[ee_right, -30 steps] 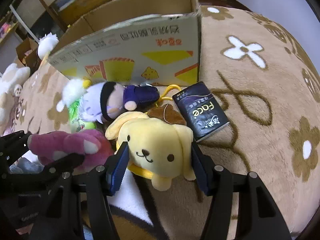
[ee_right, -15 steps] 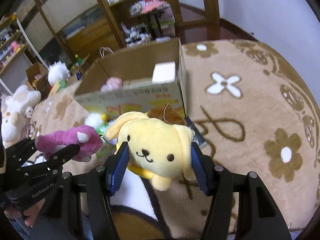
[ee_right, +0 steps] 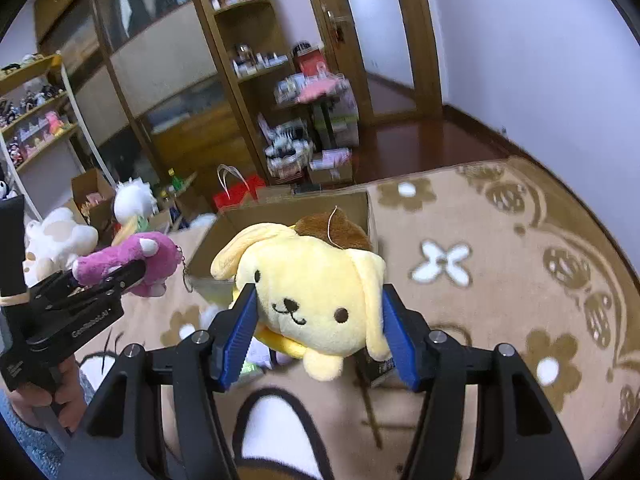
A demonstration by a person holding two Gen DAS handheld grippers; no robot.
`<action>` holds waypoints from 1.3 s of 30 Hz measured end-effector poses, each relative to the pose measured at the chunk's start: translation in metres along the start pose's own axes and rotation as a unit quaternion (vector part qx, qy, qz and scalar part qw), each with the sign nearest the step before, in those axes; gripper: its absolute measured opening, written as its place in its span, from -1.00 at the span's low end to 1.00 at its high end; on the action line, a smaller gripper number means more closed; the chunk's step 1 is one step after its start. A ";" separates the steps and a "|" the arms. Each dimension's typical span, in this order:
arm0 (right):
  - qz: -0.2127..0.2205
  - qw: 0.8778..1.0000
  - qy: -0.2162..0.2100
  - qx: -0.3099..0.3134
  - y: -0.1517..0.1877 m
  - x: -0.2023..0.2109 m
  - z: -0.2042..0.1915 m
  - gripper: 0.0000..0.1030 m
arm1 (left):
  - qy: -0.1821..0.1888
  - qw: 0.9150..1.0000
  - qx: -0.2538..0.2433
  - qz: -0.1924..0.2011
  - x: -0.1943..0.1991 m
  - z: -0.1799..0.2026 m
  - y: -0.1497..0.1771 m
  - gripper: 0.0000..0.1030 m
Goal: Organize soft objects
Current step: 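Grasp and lift the pink plush with the left gripper while the right gripper lifts the yellow dog, then carry both plushes over the box and release them inside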
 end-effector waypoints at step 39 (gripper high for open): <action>0.041 0.997 -0.015 0.067 -0.039 -0.076 -0.013 0.25 | -0.011 0.999 -0.012 0.031 -0.070 0.006 -0.042 0.05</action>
Point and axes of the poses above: each gripper's, at about its wrist camera, not at the fingertips, and x roughly against the way its jaws point, z to its right, y to its underside, the point moved 1 cm from there along -x, roughly the way its jaws point, and after that the axes turned 10 degrees about -x, right-handed, at the moved point
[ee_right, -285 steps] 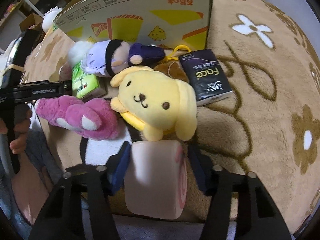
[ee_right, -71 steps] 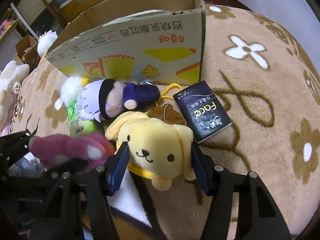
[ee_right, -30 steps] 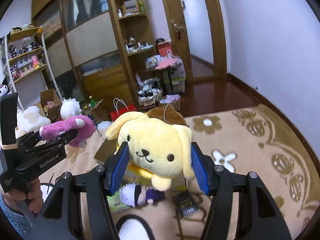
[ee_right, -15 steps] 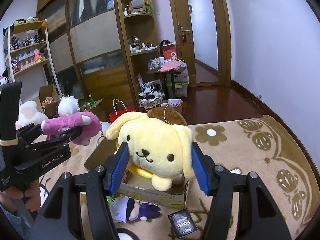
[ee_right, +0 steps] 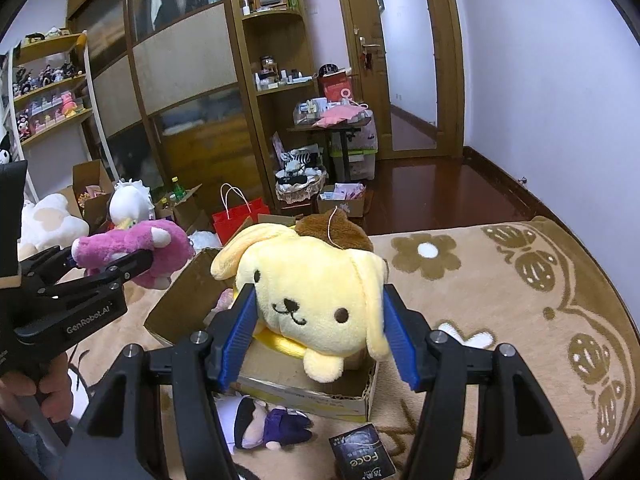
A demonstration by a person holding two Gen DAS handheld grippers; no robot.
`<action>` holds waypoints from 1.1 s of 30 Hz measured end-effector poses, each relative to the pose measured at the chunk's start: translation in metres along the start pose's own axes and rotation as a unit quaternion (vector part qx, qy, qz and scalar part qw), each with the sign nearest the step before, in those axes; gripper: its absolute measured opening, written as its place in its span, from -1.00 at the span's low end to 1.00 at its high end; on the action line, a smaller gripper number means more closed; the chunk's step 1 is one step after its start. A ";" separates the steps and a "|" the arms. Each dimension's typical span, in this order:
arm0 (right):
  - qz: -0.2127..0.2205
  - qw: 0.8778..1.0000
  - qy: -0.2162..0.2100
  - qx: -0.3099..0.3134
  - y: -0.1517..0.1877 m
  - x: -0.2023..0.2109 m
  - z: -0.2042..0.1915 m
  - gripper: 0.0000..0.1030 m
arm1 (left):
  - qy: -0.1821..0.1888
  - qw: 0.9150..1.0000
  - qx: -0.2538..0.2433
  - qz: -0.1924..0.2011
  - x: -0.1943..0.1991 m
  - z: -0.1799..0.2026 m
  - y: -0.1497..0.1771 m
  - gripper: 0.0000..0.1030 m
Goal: Organize soft objects
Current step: 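Carry both plushes over the box and release them inside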
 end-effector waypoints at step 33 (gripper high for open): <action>-0.062 0.998 0.016 0.020 0.025 -0.041 0.003 0.31 | 0.018 0.998 -0.017 -0.051 -0.038 0.022 0.023 0.08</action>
Point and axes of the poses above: each gripper's, at about its wrist camera, not at the fingertips, and x roughly against the way its jaws point, z to its right, y to its underside, the point moved 1 cm from there along -x, roughly the way its jaws point, and after that the axes turned 10 degrees about -x, right-handed, at the moved point
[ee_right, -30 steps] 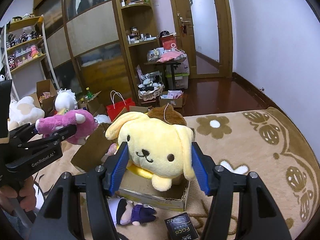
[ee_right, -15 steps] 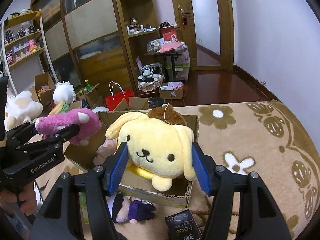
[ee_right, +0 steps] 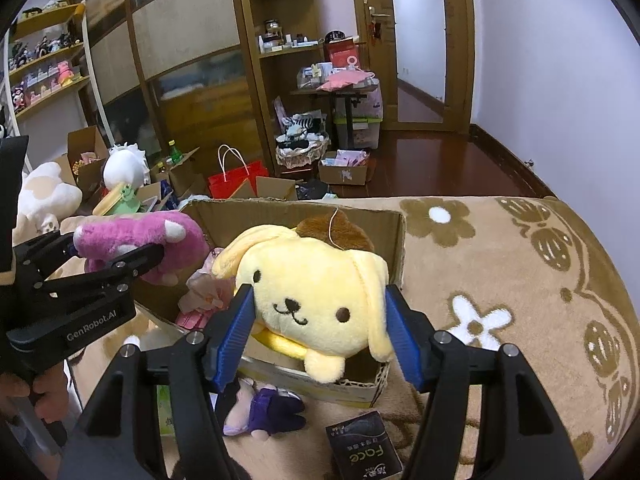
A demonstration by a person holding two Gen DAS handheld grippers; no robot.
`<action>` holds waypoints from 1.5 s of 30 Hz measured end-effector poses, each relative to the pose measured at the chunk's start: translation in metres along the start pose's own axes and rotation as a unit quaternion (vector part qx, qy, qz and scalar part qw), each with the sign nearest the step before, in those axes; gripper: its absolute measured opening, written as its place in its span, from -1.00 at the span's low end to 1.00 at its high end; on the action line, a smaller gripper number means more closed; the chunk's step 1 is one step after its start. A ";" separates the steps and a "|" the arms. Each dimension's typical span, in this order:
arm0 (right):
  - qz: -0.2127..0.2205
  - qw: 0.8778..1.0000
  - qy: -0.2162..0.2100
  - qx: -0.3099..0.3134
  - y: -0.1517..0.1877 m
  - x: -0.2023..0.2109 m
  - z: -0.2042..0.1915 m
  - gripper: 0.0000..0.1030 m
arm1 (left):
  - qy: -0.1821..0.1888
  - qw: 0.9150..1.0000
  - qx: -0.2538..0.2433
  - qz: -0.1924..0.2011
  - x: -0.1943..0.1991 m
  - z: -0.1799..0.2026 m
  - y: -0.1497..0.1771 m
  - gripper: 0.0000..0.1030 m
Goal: Organize soft objects
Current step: 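Carry both plushes over the box and release them inside, then withdraw both open grippers from the box toward the remaining items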
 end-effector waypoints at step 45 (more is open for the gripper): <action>0.018 0.999 -0.019 -0.040 0.006 0.060 -0.004 1.00 | -0.007 1.000 0.008 -0.027 0.042 -0.022 0.025 0.80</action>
Point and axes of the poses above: each gripper's, at about its wrist camera, not at the fingertips, and x roughly against the way its jaws point, z to its right, y to its underside, the point moved 1 cm from there along -x, roughly the way its jaws point, and after that the axes turned 10 degrees about -x, right-handed, at the moved point
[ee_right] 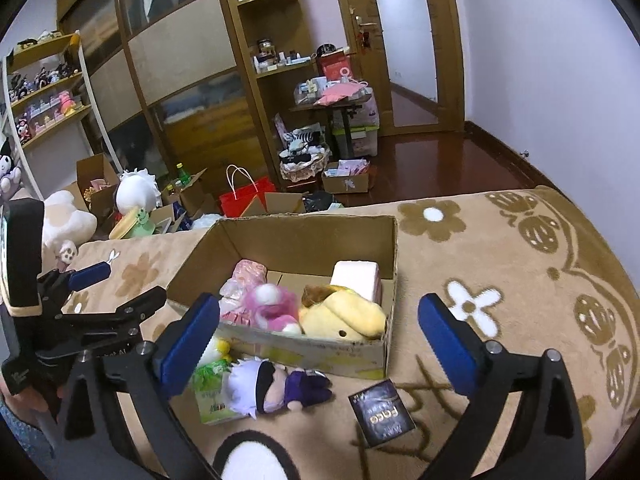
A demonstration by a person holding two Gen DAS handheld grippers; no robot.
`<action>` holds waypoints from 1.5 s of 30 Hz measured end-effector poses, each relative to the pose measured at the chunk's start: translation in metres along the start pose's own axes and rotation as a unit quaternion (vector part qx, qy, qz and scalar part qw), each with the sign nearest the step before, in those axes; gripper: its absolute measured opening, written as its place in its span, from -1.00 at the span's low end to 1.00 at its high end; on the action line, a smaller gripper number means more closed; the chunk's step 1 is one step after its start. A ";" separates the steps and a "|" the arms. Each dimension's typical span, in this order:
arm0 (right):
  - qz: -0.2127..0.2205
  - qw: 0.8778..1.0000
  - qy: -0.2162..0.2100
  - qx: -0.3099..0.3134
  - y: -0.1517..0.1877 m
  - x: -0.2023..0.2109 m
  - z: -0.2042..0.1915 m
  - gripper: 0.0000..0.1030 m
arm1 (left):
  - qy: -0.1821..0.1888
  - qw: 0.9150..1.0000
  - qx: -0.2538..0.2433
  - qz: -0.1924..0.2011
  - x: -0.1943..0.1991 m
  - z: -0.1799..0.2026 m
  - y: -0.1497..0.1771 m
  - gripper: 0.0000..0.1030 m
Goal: Organize soft objects
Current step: 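Withdraw both open grippers from the box toward the remaining items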
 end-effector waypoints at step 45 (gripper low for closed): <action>-0.118 0.988 0.082 -0.062 0.056 -0.061 0.059 1.00 | 0.059 0.985 0.007 -0.162 -0.088 0.011 0.031 0.82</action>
Point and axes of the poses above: each gripper's, at about its wrist camera, not at the fingertips, and x roughly against the way its jaws point, z to its right, y to its underside, the point moved 1 cm from there along -x, roughly the way its jaws point, and after that the axes turned 10 degrees about -x, right-handed, at the moved point
